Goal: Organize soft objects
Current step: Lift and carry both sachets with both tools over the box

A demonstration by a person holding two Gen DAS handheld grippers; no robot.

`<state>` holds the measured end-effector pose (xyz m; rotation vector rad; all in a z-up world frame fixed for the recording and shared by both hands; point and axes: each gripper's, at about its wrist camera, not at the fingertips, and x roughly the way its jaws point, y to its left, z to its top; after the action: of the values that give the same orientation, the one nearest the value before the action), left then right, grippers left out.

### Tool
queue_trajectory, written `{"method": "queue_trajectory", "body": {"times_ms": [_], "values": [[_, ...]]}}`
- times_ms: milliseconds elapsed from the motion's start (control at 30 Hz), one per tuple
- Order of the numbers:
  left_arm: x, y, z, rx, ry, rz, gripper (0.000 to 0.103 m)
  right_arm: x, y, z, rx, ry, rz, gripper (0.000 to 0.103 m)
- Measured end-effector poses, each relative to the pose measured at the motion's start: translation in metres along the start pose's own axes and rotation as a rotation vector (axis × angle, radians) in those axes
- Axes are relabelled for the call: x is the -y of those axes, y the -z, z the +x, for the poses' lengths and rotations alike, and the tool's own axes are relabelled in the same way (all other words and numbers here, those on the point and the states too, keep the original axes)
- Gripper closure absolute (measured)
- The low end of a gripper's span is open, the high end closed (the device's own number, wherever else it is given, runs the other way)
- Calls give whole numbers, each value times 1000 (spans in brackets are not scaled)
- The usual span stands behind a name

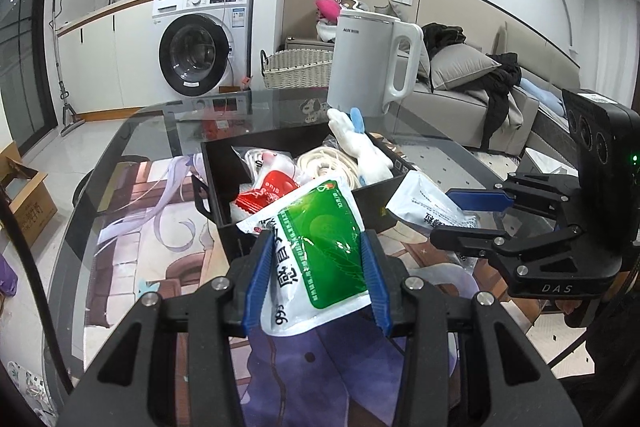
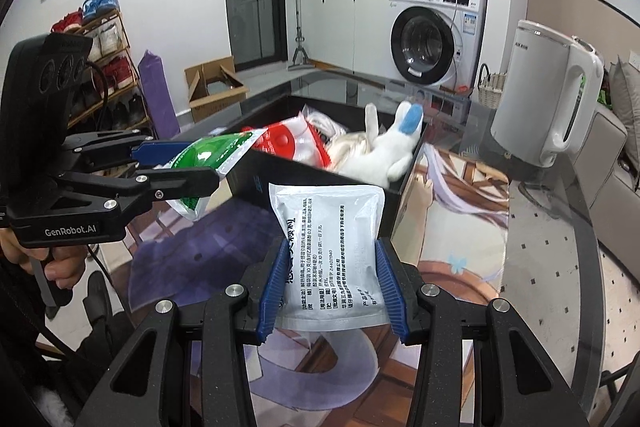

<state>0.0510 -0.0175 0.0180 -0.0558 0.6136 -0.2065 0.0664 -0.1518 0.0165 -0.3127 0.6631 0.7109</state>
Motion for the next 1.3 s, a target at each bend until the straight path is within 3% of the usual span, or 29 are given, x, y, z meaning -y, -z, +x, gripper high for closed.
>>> {"method": "queue_trajectory", "body": {"times_ms": [800, 1067, 1300], "values": [[-15, -16, -2, 43, -58, -34, 61, 6, -18, -15, 110, 61, 55, 58], [-19, -35, 12, 51, -78, -26, 60, 3, -43, 0, 130, 70, 46, 58], [-27, -46, 32, 37, -103, -27, 60, 4, -63, 25, 97, 73, 24, 58]]}}
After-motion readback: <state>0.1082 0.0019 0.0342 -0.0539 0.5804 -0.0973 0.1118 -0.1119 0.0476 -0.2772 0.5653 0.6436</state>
